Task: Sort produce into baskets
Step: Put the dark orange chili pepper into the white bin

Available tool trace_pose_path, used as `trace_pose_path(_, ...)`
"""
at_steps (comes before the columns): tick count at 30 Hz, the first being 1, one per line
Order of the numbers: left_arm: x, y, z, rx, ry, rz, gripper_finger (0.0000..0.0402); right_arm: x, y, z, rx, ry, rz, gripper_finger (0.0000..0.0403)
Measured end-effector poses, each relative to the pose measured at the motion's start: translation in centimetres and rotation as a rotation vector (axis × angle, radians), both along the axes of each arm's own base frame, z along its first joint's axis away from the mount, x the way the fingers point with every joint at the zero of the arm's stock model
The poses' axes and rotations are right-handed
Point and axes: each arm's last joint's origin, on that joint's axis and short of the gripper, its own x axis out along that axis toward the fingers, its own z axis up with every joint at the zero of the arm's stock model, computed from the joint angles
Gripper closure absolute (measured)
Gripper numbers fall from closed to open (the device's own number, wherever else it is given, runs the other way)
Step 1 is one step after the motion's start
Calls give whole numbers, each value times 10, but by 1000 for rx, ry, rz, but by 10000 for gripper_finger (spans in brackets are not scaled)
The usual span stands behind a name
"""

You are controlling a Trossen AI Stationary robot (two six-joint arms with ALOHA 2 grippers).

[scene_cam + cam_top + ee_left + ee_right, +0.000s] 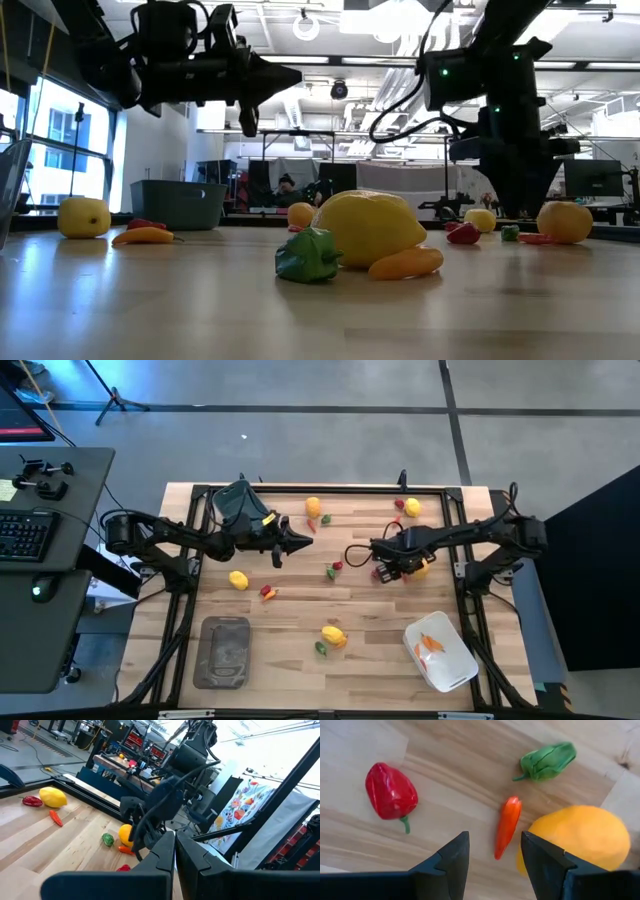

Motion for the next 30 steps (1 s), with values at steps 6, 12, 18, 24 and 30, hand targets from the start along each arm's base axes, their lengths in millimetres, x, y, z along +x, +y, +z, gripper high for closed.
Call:
trace_pose_path(6, 0, 0, 0, -1, 4, 0, 401, 0, -4, 0, 3, -6, 12, 234)
trace_pose_path(12, 0, 0, 0, -1, 5, 0, 401, 0, -4, -1, -1, -8, -12, 234)
trace_pose_path(18, 0, 0, -1, -1, 5, 0, 401, -11, -3, -21, 12, -6, -21, 234)
trace_pose_path(24, 0, 0, 0, -2, 5, 0, 401, -18, -1, -33, 35, -14, -29, 234)
trace_pose_path(30, 0, 0, 0, -1, 5, 0, 401, -15, -1, -34, 37, -46, 16, 244)
